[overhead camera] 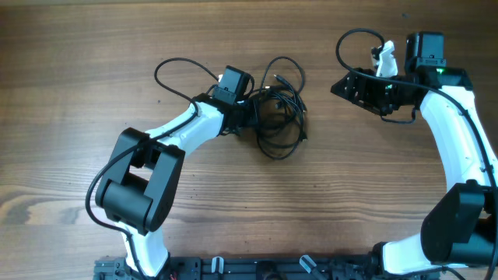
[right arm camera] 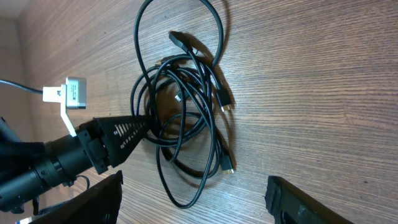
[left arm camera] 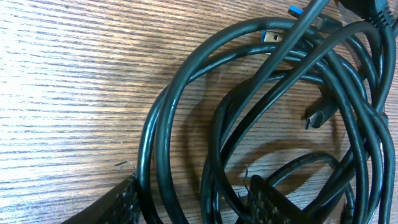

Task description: Untangle cables

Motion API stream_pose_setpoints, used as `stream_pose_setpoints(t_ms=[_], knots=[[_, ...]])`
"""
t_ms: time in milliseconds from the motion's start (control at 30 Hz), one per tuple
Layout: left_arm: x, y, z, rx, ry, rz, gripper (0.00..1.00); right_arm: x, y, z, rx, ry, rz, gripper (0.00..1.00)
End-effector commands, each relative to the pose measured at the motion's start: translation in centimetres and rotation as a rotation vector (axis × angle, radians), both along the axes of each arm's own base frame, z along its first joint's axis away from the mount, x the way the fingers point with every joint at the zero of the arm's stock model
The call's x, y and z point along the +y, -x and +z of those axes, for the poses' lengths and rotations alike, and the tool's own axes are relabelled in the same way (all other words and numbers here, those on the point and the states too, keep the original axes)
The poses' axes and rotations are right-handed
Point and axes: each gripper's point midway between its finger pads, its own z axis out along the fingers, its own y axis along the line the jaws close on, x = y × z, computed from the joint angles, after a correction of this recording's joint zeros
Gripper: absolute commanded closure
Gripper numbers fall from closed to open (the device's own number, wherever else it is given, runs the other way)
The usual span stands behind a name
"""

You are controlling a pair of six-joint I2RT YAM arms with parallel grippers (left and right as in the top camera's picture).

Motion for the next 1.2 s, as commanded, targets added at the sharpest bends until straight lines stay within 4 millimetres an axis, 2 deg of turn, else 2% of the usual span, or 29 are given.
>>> stream_pose_setpoints(t_ms=[0,167,300,600,900,1167], knots=[[0.0,-0.1,-0.6,0.004,-0.013,-0.002,0.43,-0.1,-0.1,0.4,-0.025,0.011,0.004,0.24],[-0.7,0.4,-0.6,0.007,-0.015,-0.021,0.37,-0.6,-0.3,0.2,-0.017,0.033,-0.021,0.24],[-1.4,0.8,-0.6,0.007,-0.015,-0.039,0.36,-0.6,-0.3,0.2,-0.017,0.033,-0.020,0.24],[-1.6,1.0,-0.6,0.008,-0.015,-0.045,0.47,-0.8,-0.1,0.0,-0.009,0.051,-0.025,0.24],[-1.6,1.0,-0.6,0.008,-0.015,-0.045,0.66,-0.8,-0.1,0.0,-0.009,0.051,-0.025,0.24],[-1.5,1.1,-0.7,0.018,-0.016,-0.039,0.69,-0.8,-0.1,-0.1,-0.009,0.051,-0.025,0.24]])
